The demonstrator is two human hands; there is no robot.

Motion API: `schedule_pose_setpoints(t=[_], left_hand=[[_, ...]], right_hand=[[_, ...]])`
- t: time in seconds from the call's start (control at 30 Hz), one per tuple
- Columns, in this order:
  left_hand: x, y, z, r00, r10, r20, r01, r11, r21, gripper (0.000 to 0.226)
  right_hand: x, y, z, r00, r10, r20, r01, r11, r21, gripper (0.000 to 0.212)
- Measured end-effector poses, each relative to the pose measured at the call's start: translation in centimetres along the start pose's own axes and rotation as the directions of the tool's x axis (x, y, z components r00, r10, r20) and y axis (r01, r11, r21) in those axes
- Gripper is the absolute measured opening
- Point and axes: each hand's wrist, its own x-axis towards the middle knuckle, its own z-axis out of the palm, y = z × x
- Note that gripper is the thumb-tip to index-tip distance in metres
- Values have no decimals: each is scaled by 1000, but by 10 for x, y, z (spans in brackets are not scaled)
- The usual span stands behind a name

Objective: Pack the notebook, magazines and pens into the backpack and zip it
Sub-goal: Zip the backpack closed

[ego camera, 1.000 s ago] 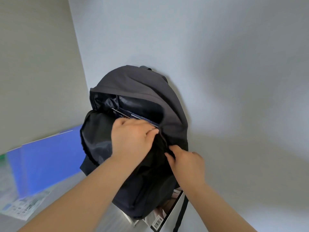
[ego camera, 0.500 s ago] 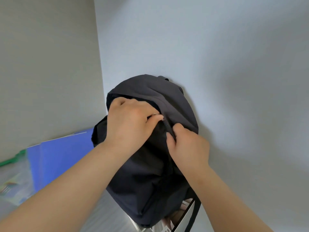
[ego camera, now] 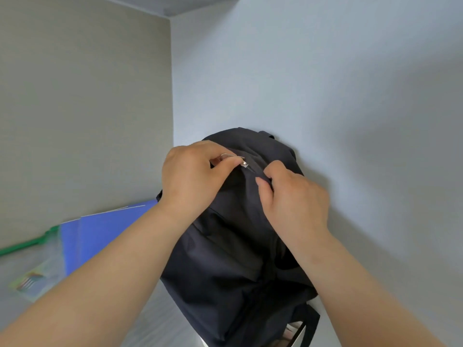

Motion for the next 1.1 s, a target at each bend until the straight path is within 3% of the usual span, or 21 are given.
schedule_pose_setpoints(t=[0.1,0.3,0.37,0.47,0.57,0.67,0.73,0.8,0.87,0.93,1.0,1.1], left_hand=[[8,-19,-7,981,-131,-144,133,991,4,13],[-13,-35,1,979,101,-179,-89,993,73,13],[-23,-43,5,985,112,-128,-105,993,58,24],[-36,-54,2,999,25,-44,-31,990,-139,43],[-40,-76,-3,988,-77,-137,38,963,-269,29],[-30,-111,-8,937,-341,-70,310,909,-278,41],[-22,-132,-8,866,-487,112,498,825,-266,47],[-17,-147,-4,821,-500,276,569,759,-315,39],[-13,-161,2,817,-473,330,573,732,-369,32],[-9,-177,6,811,-473,344,583,701,-410,30],[-4,-190,10,785,-509,354,619,678,-397,28],[4,-203,26,737,-559,380,671,670,-316,28]], right_hand=[[-2,7,2,1000,4,22,-4,1000,-24,16],[1,12,10,991,82,107,-87,995,49,15],[0,10,9,996,26,83,-35,993,110,23],[8,-1,4,996,-77,39,67,974,215,35],[38,-18,-6,990,-93,106,42,911,410,32],[78,-42,-2,966,-180,188,92,912,400,23],[103,-66,15,892,-306,334,178,915,362,32],[119,-97,39,724,-392,567,326,920,219,50],[122,-119,64,535,-333,777,504,863,23,60],[119,-122,84,456,-262,851,596,799,-73,46],[119,-110,94,525,-256,811,595,793,-135,20],[131,-82,92,695,-182,695,542,768,-341,10]])
